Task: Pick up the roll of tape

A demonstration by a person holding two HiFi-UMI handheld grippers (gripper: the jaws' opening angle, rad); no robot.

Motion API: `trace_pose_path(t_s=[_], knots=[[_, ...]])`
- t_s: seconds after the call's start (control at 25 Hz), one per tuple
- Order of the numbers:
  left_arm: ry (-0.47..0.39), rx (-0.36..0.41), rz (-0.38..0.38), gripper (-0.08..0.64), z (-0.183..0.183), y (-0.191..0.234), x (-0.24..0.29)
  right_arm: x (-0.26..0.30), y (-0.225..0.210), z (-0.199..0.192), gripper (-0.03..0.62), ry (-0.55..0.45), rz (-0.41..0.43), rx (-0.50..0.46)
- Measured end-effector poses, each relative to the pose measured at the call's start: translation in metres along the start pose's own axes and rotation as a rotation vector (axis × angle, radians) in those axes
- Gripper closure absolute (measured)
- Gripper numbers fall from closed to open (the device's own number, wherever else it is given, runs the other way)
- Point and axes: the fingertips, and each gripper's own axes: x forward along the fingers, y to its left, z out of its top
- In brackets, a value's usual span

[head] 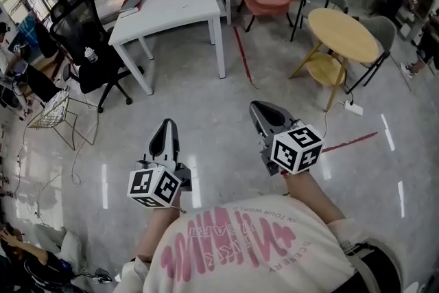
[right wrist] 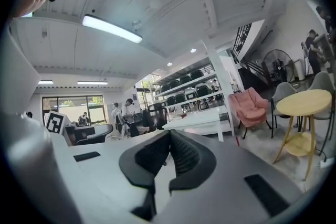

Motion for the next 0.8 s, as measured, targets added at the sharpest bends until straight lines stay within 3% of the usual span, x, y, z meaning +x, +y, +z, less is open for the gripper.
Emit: trace_pose_path(t_s=[0.28, 0.6, 0.8], knots=[[0.070, -0.014, -0.079, 0.535, -0.037, -0.029, 0.020, -0.034, -0.047, -0.023, 0.580, 0.022, -0.108, 0.069], [0.107, -0.039, -0.132, 0.535, -0.053, -0.037, 0.064, -0.033, -0.072, -0.032, 0.578, 0.056, -0.146, 0.100], [0.094, -0.046, -0.105, 0.535, -0.057, -0.023, 0.086, -0.025, -0.091, -0.035, 0.578, 0.083, -0.165, 0.067]])
